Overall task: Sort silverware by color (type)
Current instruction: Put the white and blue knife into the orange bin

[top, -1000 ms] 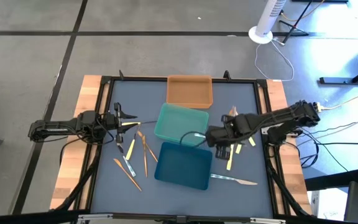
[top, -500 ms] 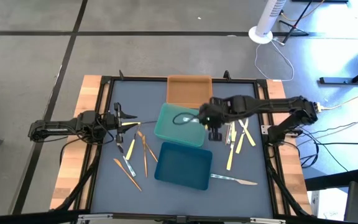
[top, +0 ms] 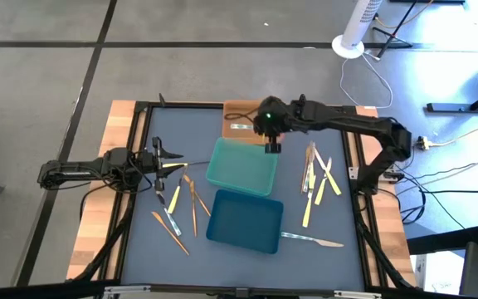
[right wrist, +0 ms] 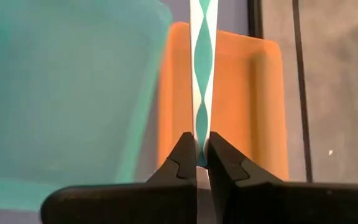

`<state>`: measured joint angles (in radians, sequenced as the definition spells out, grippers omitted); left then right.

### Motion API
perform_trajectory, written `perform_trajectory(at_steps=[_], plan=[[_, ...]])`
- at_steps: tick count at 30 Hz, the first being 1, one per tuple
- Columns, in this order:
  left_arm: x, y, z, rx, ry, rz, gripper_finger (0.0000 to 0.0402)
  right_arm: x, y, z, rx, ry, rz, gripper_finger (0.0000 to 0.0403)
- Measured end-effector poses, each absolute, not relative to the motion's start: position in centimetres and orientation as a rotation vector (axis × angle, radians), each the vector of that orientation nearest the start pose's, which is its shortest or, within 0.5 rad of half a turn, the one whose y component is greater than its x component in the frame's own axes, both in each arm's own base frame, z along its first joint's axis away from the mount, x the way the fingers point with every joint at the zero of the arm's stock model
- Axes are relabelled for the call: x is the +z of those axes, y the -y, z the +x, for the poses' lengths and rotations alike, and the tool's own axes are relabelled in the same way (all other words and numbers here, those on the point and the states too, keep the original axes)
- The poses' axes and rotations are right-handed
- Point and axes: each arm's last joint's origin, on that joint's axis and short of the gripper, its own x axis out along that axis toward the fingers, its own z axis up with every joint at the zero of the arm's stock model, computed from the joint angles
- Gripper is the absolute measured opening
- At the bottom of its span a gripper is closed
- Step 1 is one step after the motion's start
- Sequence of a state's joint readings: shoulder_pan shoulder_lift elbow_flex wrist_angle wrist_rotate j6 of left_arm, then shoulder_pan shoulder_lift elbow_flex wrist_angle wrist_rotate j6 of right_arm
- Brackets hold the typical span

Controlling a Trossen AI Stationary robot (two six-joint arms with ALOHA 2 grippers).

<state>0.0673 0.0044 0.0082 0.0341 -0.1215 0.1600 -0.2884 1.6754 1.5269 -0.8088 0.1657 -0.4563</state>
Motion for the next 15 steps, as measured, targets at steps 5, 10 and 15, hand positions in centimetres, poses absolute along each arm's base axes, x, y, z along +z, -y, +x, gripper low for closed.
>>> perform_trajectory(at_steps=[5,10,15], plan=[[16.9,-1.0,9.7,0.191,0.022,0.159,0.0133,28.8,13.7,34.9,-0.203,-1.073,-0.400,0.0005],[16.9,-1.0,9.7,0.191,0.022,0.159,0.0133,26.7,16.6,35.6,-0.181,-1.067,-0.405,0.0005],[16.9,-1.0,9.7,0.191,0.022,0.159,0.0133,25.1,19.0,35.6,-0.149,-1.052,-0.347,0.0005]])
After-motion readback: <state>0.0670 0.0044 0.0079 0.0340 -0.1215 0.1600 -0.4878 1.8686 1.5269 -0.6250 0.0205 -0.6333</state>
